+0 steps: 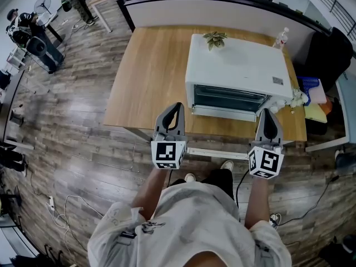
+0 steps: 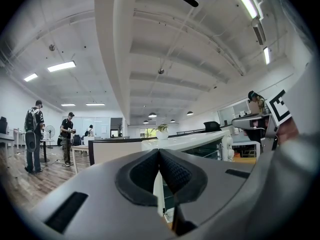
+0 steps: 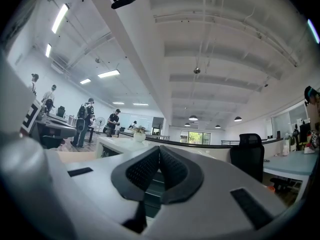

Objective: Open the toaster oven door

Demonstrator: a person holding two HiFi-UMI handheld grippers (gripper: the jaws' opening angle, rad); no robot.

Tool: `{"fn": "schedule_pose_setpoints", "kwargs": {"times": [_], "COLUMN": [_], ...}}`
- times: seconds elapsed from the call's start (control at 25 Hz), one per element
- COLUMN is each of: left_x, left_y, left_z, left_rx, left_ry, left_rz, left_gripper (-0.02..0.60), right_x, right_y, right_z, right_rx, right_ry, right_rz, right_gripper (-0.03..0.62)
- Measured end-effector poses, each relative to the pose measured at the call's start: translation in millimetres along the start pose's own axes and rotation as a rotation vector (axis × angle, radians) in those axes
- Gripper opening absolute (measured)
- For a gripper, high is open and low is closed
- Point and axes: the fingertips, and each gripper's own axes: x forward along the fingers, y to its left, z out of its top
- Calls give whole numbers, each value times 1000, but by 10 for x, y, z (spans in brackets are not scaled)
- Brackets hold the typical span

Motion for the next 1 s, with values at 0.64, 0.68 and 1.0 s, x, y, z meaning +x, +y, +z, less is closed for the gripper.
{"fn": "schedule_pose_setpoints", "kwargs": {"times": [0.64, 0.68, 1.0], "left_x": [-8, -12, -51], "left_y": [56, 59, 85], "left_z": [-84, -91, -83], "left_rx": [-11, -11, -19], "left_ry": [21, 21, 19], "left_rz": [-4, -5, -4], "left_gripper": [14, 14, 14], "right_x": [12, 11, 4], "right_y": [78, 89, 133], "right_z": [-40, -42, -14], "right_rx": [-22, -23, -28], "right_ry": [28, 29, 28], "right_rz": [28, 29, 32], "right_gripper": [23, 23, 23]}}
